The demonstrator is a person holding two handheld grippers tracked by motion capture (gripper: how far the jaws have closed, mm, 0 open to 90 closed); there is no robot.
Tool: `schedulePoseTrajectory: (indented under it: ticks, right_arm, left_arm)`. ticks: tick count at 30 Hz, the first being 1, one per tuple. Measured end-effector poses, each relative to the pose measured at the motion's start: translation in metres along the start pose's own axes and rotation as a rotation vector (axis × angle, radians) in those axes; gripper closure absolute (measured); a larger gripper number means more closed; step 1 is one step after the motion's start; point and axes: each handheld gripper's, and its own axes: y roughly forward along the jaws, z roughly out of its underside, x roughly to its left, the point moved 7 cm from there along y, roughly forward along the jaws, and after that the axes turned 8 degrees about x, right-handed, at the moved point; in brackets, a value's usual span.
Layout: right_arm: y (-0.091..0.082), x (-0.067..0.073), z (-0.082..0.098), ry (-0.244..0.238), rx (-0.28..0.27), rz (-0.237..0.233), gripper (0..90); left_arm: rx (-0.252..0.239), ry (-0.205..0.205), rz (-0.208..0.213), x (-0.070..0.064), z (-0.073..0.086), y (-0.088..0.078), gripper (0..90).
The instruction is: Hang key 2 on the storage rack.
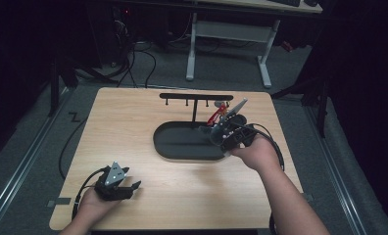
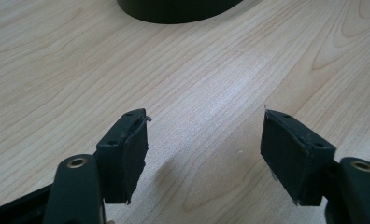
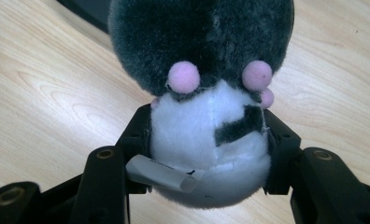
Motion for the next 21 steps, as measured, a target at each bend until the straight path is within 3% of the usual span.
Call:
schedulePoseTrajectory:
  ticks: [21]
  right_arm:
    - [-0.030, -0.004, -0.030, 0.014, -0.043, 0.043, 48.5]
  left_arm:
    - [-0.001, 0.001, 0.005, 0.000, 0.000, 0.000, 32.4]
